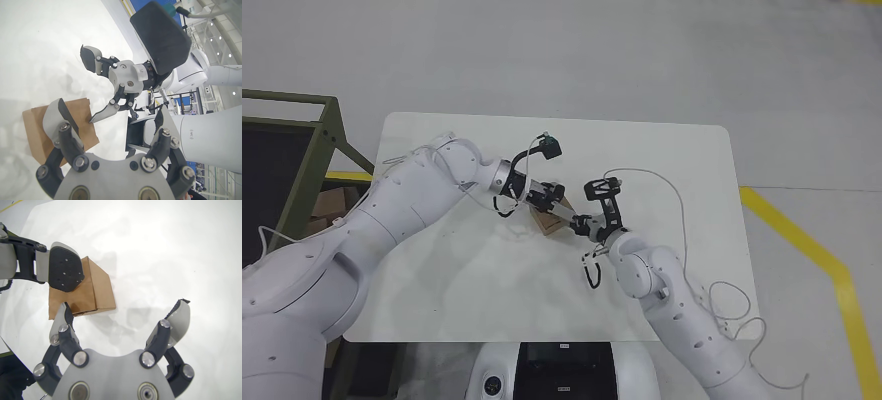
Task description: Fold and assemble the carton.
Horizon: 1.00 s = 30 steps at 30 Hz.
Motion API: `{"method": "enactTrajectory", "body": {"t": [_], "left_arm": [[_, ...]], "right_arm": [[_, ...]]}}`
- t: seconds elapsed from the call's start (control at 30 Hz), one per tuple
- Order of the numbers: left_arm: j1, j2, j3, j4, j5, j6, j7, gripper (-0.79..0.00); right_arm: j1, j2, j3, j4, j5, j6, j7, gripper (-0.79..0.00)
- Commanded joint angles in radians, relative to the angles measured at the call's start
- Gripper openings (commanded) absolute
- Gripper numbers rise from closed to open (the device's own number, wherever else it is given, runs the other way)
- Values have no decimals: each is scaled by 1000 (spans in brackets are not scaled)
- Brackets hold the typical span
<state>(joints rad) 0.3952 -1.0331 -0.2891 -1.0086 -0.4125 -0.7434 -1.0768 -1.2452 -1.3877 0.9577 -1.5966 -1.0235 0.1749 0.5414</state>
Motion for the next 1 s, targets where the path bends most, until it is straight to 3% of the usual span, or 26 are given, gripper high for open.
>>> {"method": "enactTrajectory", "body": {"t": [0.0,0.23,0.67,0.97], "left_arm": [[-1,1,2,-1,-1,-1,1,0],[-2,2,9,-1,-3,-1,1,0],[-4,16,32,-8,-1,-17,17,0],[-6,46,29,-67,-11,-72,72,0]], "right_arm": [[0,-1,0,-1,-4,0,1,0],[-29,1,4,-25,-6,-30,-37,0],[13,-9,-21,1,-64,23,46,0],[-67,-3,27,-76,20,-36,-47,0]]}}
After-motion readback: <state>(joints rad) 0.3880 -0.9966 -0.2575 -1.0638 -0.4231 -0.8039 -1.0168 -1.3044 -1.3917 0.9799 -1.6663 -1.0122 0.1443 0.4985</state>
